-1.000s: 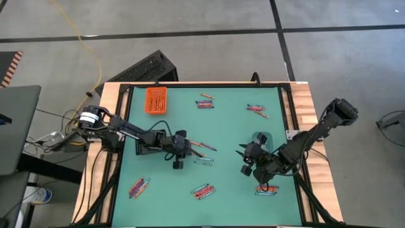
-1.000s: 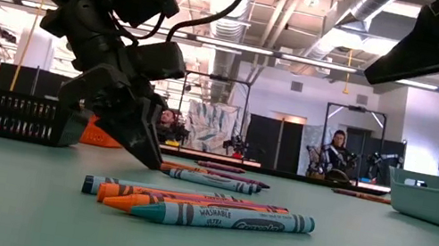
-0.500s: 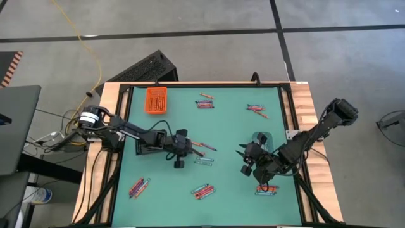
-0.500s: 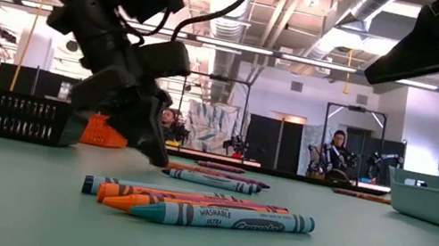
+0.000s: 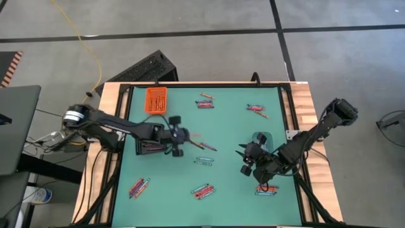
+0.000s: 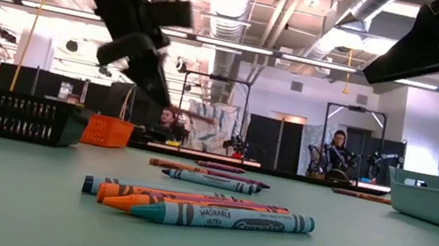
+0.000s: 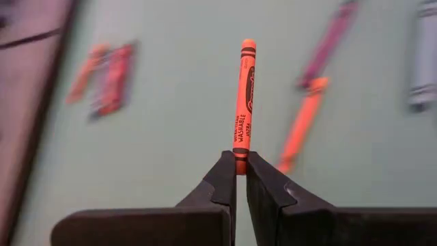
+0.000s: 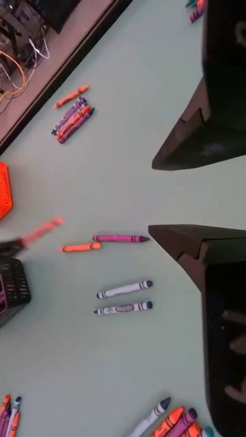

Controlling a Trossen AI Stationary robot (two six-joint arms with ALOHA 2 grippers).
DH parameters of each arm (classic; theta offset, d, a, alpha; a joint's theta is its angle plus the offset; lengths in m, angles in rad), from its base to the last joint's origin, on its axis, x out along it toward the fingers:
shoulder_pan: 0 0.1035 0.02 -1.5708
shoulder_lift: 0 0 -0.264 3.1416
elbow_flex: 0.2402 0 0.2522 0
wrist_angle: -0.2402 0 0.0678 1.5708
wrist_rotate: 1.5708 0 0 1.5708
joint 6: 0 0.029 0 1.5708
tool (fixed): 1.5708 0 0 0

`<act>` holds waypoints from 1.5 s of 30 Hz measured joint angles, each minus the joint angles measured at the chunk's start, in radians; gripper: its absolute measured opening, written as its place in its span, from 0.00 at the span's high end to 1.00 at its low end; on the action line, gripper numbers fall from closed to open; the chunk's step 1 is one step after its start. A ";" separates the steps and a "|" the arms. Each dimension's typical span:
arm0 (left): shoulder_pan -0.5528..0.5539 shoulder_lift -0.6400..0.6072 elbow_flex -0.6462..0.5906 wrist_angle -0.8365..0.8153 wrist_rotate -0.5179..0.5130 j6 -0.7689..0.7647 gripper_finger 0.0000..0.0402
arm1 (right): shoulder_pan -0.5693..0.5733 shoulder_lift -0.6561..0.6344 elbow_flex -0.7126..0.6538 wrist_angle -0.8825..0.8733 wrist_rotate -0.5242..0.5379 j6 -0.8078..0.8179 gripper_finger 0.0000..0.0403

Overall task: Sort crayons
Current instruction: Put the orange crayon into the orange bin, then put the blue crayon into the blue bin

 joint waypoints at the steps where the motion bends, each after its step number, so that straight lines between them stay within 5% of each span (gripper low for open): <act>1: 0.014 -0.032 -0.002 -0.034 -0.027 -0.010 0.98 | 0.000 0.000 0.000 0.000 0.000 0.000 0.67; 7: 0.161 -0.246 -0.044 -0.173 -0.127 -0.126 0.98 | 0.000 0.000 0.000 0.001 0.002 0.000 0.67; 14: 0.378 -0.406 -0.183 -0.198 -0.121 -0.363 0.98 | -0.002 0.011 0.000 0.007 0.011 0.000 0.67; 23: 0.546 -0.425 -0.310 -0.126 -0.144 -0.458 0.96 | -0.055 0.125 -0.001 0.037 0.025 -0.025 0.67; 34: 0.581 -0.425 -0.311 -0.110 -0.140 -0.452 0.72 | -0.127 0.182 -0.001 0.069 -0.091 -0.031 0.67; 39: 0.556 -0.425 -0.287 -0.045 -0.020 -0.396 0.65 | -0.125 0.180 -0.001 0.201 -0.113 -0.148 0.67; 45: 0.423 -0.423 -0.279 0.159 0.236 -0.356 0.64 | -0.167 0.239 0.000 0.537 -0.309 -0.427 0.67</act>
